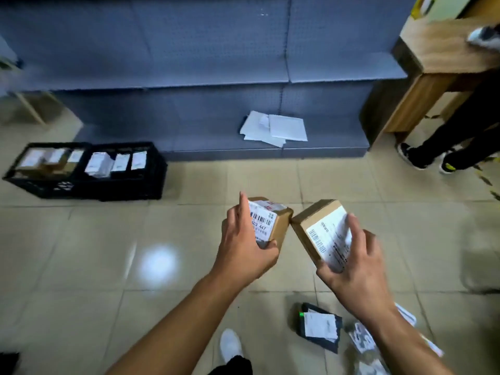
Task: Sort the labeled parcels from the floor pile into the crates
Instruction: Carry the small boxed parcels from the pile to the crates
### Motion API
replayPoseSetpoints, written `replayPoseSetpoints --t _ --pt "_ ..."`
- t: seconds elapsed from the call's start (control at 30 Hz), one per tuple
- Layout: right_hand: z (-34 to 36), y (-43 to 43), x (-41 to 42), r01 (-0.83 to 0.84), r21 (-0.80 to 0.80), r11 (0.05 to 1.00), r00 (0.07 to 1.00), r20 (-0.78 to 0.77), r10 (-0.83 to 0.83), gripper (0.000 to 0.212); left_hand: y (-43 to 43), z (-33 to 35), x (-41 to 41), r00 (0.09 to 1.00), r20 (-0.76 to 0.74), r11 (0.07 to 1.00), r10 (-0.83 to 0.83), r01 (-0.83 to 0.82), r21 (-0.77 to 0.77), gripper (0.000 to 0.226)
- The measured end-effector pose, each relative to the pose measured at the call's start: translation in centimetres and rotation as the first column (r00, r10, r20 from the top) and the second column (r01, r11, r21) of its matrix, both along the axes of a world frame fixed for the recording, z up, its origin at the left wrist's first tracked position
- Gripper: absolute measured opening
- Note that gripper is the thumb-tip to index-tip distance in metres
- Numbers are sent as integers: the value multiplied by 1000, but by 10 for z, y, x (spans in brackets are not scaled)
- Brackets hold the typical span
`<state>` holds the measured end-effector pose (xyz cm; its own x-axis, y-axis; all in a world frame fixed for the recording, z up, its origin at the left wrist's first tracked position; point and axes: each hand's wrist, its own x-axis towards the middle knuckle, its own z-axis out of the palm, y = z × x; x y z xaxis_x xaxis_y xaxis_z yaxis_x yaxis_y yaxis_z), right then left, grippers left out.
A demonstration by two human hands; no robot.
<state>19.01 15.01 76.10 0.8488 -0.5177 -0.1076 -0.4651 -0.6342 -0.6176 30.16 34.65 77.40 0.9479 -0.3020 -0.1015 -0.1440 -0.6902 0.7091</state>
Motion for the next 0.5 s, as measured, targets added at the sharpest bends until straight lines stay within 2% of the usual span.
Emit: replayPoseSetpoints --t 0.1,0.2,0.4,0.5 --pt "-4 77 71 -130 41 991 991 22 129 111 93 4 31 983 6 981 186 -185 -55 118" --pt "0 144 134 -311 40 950 949 66 308 110 173 7 48 922 34 919 386 -381 -102 120" --pt "11 229 221 -619 17 785 781 115 613 107 270 14 67 753 2 748 658 -653 -118 118" --pt "6 258 263 -723 -6 690 685 116 719 109 292 10 76 616 -15 610 787 -782 -130 122"
